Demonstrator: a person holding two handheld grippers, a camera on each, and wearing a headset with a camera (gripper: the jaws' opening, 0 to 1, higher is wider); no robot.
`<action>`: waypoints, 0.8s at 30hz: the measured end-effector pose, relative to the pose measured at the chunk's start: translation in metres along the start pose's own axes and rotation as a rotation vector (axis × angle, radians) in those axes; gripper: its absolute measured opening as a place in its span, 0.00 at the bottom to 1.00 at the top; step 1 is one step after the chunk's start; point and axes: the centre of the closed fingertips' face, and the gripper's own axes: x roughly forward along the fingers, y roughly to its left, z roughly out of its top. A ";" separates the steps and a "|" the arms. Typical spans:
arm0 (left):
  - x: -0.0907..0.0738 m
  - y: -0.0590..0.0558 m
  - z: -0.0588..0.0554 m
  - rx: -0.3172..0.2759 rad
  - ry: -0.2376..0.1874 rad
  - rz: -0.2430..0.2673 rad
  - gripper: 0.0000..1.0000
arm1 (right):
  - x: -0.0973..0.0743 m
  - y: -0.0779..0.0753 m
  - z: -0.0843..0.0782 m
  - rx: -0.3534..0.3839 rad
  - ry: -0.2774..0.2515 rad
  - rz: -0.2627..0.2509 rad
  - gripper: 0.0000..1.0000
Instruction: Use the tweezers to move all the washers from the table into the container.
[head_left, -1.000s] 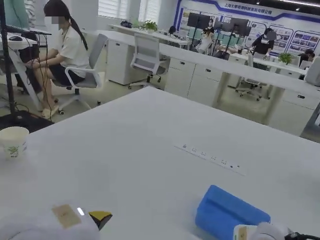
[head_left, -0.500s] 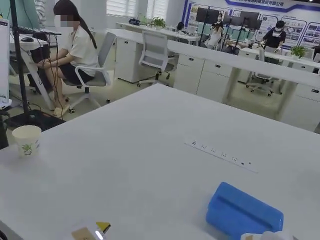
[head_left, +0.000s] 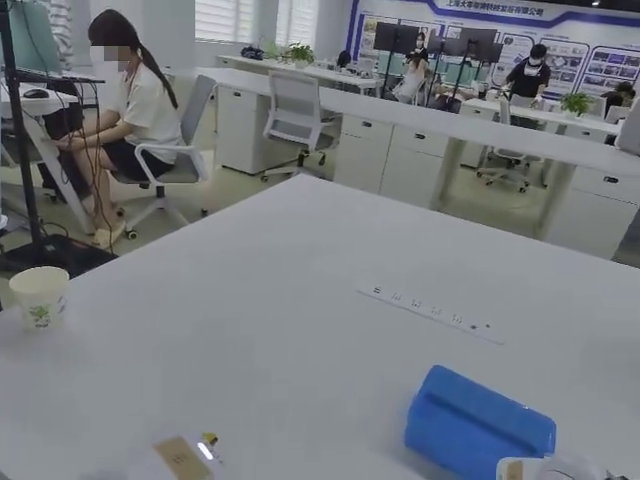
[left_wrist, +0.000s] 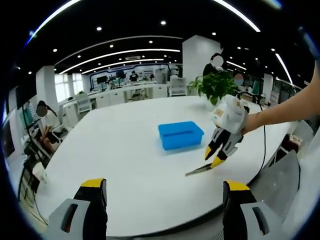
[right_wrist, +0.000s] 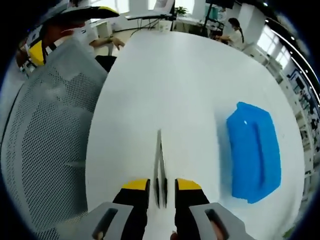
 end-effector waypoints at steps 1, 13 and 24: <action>0.001 0.000 0.002 0.005 0.000 -0.004 0.99 | -0.007 0.001 0.005 0.041 -0.040 -0.015 0.20; 0.011 0.006 0.018 0.068 0.003 -0.050 0.99 | -0.106 0.021 0.033 0.442 -0.453 -0.286 0.50; 0.010 0.013 0.015 0.057 0.018 -0.065 0.99 | -0.138 0.032 0.009 0.573 -0.540 -0.453 0.74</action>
